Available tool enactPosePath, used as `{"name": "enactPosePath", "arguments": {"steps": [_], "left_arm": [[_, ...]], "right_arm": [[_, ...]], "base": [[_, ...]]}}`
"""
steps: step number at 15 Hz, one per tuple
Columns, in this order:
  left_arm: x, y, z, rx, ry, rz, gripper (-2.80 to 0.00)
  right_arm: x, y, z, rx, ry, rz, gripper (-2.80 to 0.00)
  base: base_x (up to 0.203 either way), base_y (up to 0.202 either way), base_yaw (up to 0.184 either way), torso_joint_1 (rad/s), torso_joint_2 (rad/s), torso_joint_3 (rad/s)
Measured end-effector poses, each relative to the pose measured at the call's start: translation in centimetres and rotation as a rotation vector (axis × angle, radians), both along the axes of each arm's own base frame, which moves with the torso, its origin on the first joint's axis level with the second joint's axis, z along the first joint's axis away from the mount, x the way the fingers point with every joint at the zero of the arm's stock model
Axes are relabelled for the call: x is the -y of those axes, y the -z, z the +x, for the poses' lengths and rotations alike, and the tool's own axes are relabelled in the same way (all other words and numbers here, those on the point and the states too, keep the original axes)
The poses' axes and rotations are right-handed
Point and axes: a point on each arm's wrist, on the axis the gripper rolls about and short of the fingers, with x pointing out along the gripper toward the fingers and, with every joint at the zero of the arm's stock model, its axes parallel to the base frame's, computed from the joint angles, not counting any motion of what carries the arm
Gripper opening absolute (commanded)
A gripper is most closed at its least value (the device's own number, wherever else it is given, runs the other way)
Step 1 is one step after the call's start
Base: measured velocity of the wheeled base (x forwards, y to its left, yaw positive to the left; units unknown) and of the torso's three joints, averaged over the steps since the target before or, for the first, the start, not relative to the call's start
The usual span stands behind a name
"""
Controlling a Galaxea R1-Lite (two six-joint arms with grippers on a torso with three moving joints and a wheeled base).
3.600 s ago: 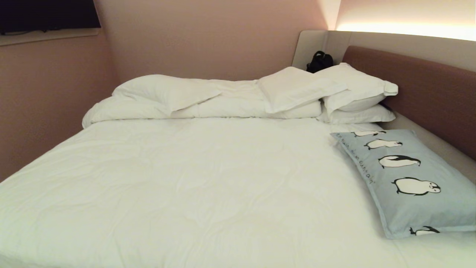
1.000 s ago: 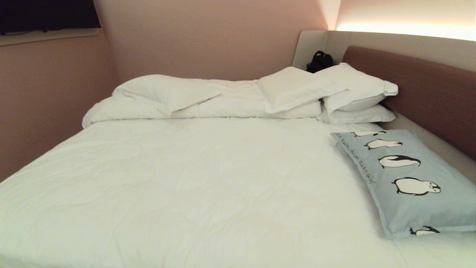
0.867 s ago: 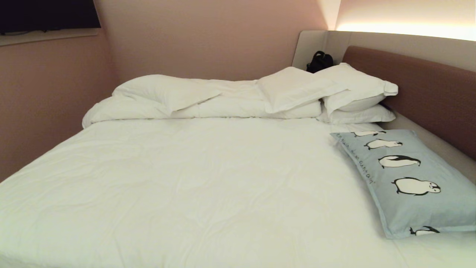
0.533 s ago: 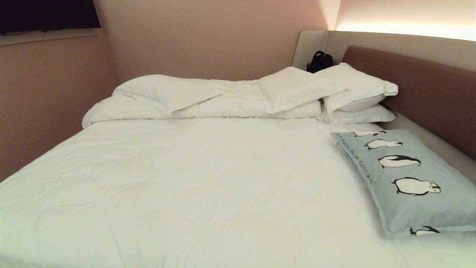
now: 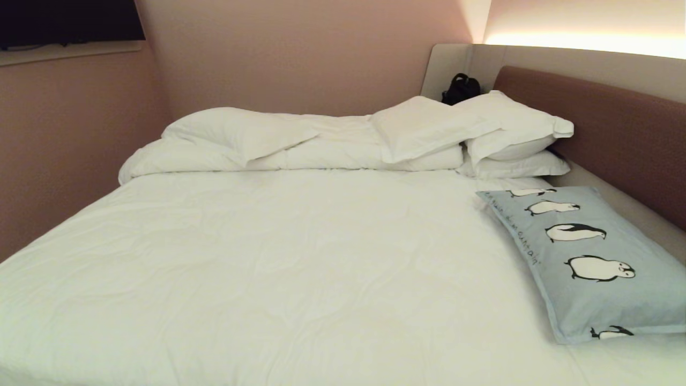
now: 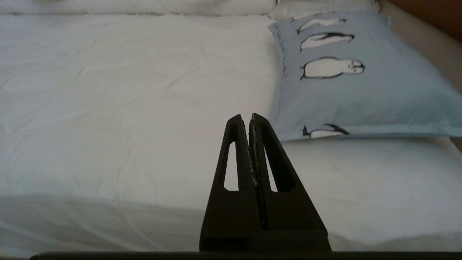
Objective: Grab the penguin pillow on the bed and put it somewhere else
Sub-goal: Pick up the pillow
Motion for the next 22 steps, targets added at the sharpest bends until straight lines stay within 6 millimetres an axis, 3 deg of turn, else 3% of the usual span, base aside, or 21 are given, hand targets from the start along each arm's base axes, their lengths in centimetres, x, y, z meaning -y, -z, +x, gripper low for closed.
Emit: {"name": "enactPosePath", "arguments": {"steps": [6, 11, 17, 22], "left_arm": [[0.0, 0.0, 0.0, 0.000, 0.000, 0.000, -2.80], [0.0, 0.0, 0.0, 0.000, 0.000, 0.000, -2.80], [0.0, 0.0, 0.0, 0.000, 0.000, 0.000, -2.80], [0.0, 0.0, 0.0, 0.000, 0.000, 0.000, -2.80]], "right_arm": [[0.0, -2.6, -0.8, -0.034, 0.000, -0.001, -2.80], [0.0, -5.3, 1.3, -0.137, -0.005, 0.025, -2.80], [-0.1, -8.8, 8.2, -0.312, 0.017, 0.122, -2.80], [0.0, -11.6, 15.0, -0.330, 0.070, 0.192, -2.80]], "base": [[0.000, 0.000, 0.000, 0.000, 0.00, 0.000], [0.000, 0.000, 0.000, 0.000, 0.00, 0.000], [0.000, 0.000, 0.000, 0.000, 0.00, 0.000], [0.000, 0.000, 0.000, 0.000, 0.00, 0.000]]}}
